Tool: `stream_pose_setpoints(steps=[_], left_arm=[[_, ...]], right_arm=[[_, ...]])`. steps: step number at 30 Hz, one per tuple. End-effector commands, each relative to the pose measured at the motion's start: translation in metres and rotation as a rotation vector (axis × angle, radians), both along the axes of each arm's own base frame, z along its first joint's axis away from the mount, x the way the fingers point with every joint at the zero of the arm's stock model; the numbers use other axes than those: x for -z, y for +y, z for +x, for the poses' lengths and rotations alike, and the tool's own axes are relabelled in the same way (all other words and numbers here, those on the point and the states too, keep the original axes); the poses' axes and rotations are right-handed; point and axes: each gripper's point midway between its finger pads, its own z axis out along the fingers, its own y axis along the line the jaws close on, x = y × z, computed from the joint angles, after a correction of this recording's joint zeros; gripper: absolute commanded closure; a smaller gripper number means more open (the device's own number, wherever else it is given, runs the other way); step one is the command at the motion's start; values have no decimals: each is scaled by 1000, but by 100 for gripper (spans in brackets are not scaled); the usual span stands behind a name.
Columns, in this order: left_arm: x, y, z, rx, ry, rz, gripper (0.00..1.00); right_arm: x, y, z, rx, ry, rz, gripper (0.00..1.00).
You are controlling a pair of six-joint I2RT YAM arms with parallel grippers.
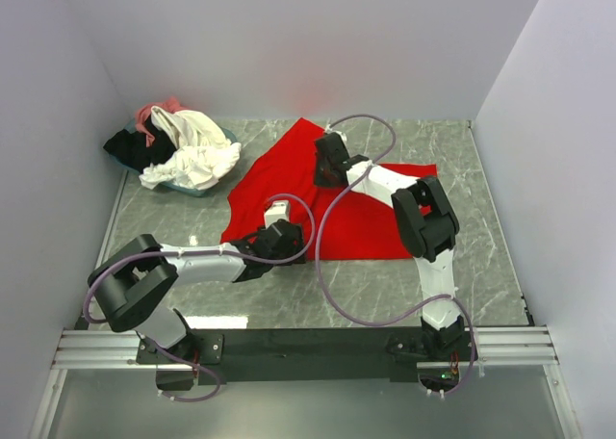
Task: Fold and stack the t-shirts
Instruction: Fold the tshirt
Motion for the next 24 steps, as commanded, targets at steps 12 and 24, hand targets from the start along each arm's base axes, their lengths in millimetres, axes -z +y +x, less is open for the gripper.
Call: stream_pose_setpoints(steps=[12,24], left_arm=[[-13,-3,-4,-11,-2,-23,28],[-77,7,5,-55,-122,-42,24]], right_arm=[[-45,-9,40,-15,-101,-20,70],[-80,-30,-2,-26,-150,32,43]])
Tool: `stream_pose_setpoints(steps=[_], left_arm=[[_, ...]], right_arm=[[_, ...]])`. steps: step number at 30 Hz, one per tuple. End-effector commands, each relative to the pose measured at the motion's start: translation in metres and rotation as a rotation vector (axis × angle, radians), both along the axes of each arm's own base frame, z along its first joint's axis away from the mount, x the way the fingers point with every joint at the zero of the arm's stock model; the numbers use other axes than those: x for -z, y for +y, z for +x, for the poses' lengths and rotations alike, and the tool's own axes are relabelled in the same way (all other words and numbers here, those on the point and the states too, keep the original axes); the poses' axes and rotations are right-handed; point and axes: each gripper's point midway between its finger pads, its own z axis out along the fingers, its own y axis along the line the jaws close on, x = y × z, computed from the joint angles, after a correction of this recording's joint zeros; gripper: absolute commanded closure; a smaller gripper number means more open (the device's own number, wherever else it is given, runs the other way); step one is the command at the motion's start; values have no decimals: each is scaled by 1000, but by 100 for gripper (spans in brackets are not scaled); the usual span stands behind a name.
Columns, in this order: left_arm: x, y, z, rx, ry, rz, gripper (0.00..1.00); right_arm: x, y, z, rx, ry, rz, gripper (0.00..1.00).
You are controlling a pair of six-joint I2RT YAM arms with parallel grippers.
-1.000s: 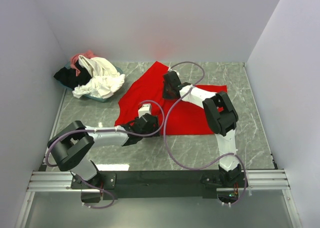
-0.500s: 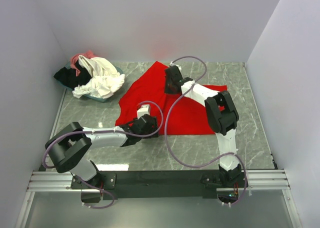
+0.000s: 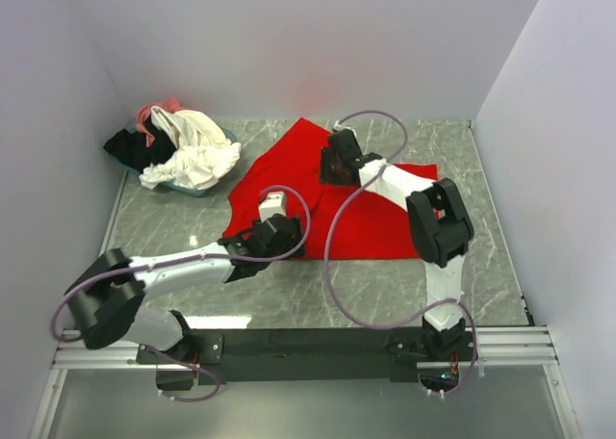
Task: Fold and stack the t-shirts
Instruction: Fold the tshirt
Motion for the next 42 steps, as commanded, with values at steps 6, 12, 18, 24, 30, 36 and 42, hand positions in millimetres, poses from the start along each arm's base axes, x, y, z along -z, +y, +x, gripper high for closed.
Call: stream_pose_setpoints(steps=[6,12,18,24,30,36,42], left_arm=[[-53,35,1,-90,-132,-24,22],[-59,62,15,-139,-163,-57,18],[-50,62,39,-124,-147,-76,19],[-38,44,65,-88,-136,-72,19],[-1,47,80,-108,-73,-40,19],[25,68,65,-147,-22,-23,19],[46,83,41,-170,30,-23,20]], right_arm=[[-58,-22,-53,14,-110,109,43],[-41,-47,-101,51,-83,95,43],[-12,-56,-133,66,-32,98,43],[17,-44,-146,47,30,82,43],[32,-29,-149,25,54,66,43],[52,-16,-157,-2,95,40,43],[74,-11,-181,-27,149,27,43]])
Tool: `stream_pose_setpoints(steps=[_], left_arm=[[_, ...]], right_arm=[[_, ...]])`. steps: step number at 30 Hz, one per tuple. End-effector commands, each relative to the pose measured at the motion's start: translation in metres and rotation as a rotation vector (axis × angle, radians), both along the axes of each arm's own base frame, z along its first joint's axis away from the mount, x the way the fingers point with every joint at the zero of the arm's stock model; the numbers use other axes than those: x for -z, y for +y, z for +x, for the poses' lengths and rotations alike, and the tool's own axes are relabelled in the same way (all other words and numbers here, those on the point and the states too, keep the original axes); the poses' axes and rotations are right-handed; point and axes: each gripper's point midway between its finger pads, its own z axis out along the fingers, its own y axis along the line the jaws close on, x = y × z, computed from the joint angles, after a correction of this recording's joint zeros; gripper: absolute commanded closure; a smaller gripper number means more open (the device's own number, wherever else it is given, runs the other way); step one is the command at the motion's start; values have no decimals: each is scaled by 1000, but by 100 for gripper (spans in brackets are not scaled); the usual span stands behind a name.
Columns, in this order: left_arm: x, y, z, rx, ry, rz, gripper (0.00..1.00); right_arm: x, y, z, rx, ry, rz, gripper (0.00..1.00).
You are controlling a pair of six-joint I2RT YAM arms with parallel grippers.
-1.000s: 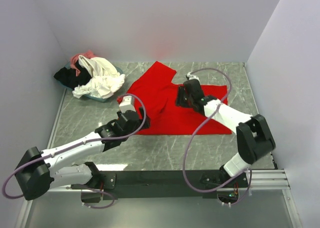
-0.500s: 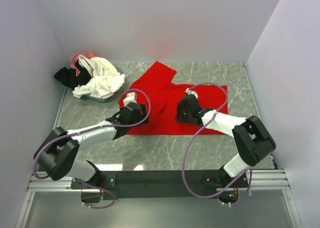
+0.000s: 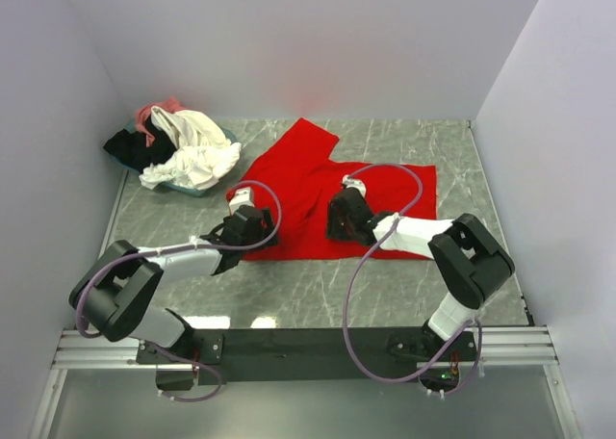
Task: Fold and stack the t-shirts
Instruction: Fold the tshirt
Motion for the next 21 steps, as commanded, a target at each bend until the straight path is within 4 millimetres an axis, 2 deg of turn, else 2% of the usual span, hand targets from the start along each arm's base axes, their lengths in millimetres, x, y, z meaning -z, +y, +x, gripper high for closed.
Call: stream_pose_setpoints(steps=[1,4,10,16,21], left_arm=[[10,7,-16,-22,36,-33,20],[19,17,-30,-55,70,-40,20],[21,38,-51,-132,76,-69,20],[19,45,-69,-167,89,-137,20],[14,49,-75,-204,71,-190,21]], right_arm=[[27,5,-27,-20,81,-12,43],[39,6,-46,-44,111,-28,43],[57,12,-75,-104,169,-77,43],[58,20,-92,-128,187,-69,44],[57,33,-109,-159,189,-54,44]])
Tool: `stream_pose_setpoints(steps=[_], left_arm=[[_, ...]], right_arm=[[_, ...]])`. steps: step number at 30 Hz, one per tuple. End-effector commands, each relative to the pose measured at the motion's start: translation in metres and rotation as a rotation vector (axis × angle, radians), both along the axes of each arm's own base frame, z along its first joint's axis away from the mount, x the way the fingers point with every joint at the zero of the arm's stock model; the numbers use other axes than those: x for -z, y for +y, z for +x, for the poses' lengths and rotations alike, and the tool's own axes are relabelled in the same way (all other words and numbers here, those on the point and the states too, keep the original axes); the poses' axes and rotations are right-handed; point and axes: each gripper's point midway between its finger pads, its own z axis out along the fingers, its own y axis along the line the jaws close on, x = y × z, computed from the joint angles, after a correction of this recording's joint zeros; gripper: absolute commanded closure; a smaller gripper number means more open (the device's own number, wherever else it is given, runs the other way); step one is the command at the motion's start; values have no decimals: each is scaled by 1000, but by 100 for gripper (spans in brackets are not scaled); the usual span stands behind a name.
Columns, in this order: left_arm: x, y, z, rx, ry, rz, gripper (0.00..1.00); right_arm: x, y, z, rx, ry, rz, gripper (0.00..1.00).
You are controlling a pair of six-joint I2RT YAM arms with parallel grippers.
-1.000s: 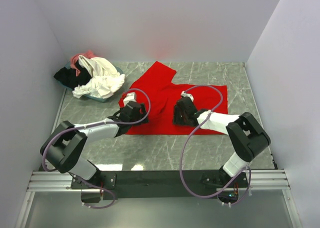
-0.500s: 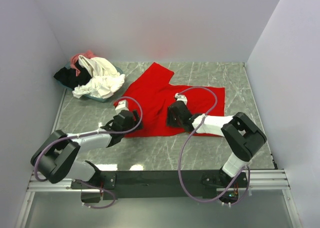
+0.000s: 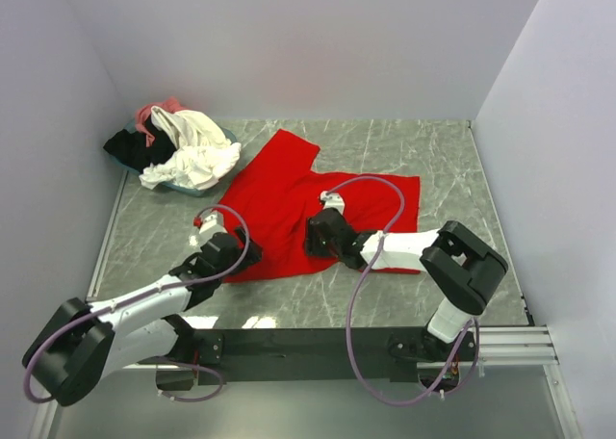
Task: Fold and stack the t-shirts
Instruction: Fold the tshirt
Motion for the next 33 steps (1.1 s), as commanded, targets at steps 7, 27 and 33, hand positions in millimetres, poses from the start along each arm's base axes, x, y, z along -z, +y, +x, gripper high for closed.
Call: stream_pose_setpoints(steps=[7,27,33], left_arm=[[16,18,-27,-62,82,4,20],[-64,-53,53,121,-92,110,18],[-52,-78,78,185,-87,125,18]], right_arm=[[54,-19,-78,-71,229,-155,44],[-62,-35,-27,10,-48,-136,37],[-69,-58,-2,76,-42,-66,37]])
